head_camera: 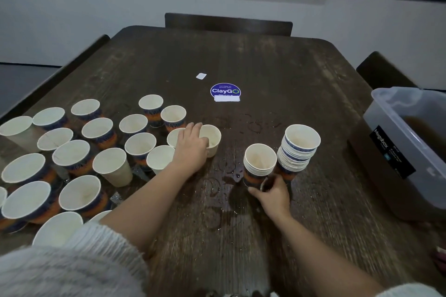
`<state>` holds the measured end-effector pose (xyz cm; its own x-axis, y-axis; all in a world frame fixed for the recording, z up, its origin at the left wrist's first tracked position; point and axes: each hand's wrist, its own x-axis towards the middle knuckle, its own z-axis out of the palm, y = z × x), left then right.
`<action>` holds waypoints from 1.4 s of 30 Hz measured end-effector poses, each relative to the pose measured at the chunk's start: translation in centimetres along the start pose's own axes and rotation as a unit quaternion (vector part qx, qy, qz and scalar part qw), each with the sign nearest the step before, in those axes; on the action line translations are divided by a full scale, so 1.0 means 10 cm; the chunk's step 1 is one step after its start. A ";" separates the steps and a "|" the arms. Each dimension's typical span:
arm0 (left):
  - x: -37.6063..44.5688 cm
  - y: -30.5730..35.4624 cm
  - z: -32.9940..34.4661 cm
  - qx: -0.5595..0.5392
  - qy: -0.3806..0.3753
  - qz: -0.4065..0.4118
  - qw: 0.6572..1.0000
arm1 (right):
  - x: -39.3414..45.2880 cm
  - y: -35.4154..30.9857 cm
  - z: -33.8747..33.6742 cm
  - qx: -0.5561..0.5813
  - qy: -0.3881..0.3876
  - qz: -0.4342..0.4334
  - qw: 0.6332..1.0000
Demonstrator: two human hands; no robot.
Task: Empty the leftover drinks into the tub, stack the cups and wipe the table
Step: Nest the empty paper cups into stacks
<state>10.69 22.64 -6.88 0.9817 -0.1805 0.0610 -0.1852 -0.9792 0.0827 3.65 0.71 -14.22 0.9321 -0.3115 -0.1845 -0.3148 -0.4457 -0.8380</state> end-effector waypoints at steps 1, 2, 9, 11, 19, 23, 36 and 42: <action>-0.01 0.00 0.01 -0.002 0.009 0.008 1.000 | -0.02 0.02 0.00 -0.024 0.013 0.017 0.999; -0.03 0.01 0.02 -0.006 0.017 0.016 1.000 | -0.03 0.03 0.00 -0.054 0.011 0.034 0.998; -0.24 -0.01 -0.04 -0.055 0.099 0.034 0.993 | -0.16 -0.21 0.08 -0.146 -0.153 0.055 0.976; -0.32 0.00 -0.09 -0.077 0.097 0.043 0.991 | -0.23 -0.30 0.18 -0.117 -0.183 0.017 0.976; -0.60 -0.01 -0.20 -0.245 0.036 0.078 0.966 | -0.36 -0.76 0.41 0.039 -0.147 -0.108 0.982; -0.58 -0.22 -0.26 -0.288 0.069 -0.040 0.954 | -0.36 -0.80 0.40 0.050 -0.150 -0.112 0.981; -0.71 -0.60 0.02 0.076 -0.004 -0.123 0.990 | -0.24 -0.71 0.42 0.018 -0.201 -0.095 0.975; -0.70 -0.47 -0.16 -0.035 0.058 -0.071 0.995 | -0.25 -0.66 0.47 0.000 -0.192 -0.108 0.975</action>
<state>4.60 28.68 -6.08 0.9870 -0.0253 0.1589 -0.0523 -0.9844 0.1681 4.26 8.36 -10.68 0.9750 0.1271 -0.1822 -0.1034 -0.4663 -0.8786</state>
